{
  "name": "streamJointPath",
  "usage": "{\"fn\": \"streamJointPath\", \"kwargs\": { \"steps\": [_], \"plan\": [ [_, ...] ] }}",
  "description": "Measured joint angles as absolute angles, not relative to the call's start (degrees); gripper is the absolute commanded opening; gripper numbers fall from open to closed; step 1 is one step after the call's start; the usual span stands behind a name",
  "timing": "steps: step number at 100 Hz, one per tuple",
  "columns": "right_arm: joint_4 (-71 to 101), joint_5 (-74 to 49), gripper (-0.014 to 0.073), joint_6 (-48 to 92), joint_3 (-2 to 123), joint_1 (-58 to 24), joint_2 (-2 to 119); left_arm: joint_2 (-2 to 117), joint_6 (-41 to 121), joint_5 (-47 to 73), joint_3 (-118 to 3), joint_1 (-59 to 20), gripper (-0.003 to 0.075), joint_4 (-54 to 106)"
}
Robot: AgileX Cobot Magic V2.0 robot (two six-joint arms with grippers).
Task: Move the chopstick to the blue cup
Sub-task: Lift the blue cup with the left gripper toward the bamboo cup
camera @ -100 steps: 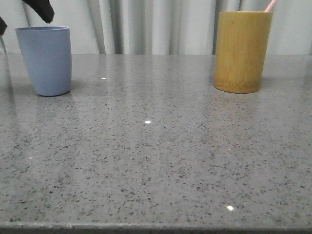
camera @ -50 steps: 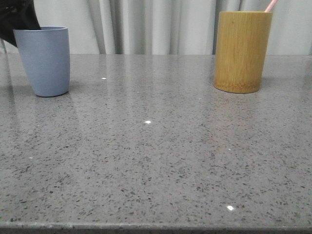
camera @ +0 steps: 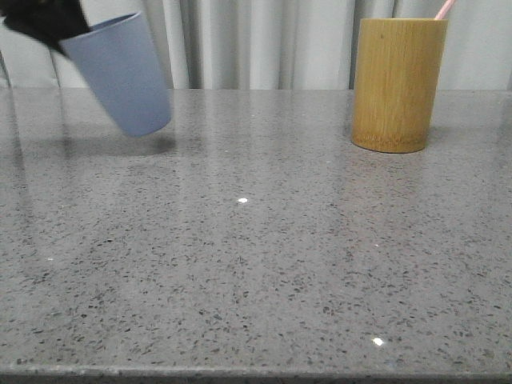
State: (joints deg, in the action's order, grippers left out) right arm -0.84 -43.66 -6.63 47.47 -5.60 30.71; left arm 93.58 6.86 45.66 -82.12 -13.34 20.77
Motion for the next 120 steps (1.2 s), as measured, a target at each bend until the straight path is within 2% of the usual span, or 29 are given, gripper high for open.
{"fn": "streamJointPath", "kwargs": {
  "steps": [31,70,120],
  "plan": [
    [-0.84,-43.66,0.0635,-6.63,47.47,-5.6,30.71,93.83,6.95,46.04,-88.33,-21.39,-0.0019,20.91],
    [-0.84,-43.66,0.0635,-6.63,47.47,-5.6,30.71,101.3,6.95,48.1,-91.28,-27.38,-0.0019,20.79],
    [-0.84,-43.66,0.0635,-6.63,47.47,-5.6,30.71,105.16,6.49,53.94,-95.59,-29.03,-0.0019,17.77]
  ]
}}
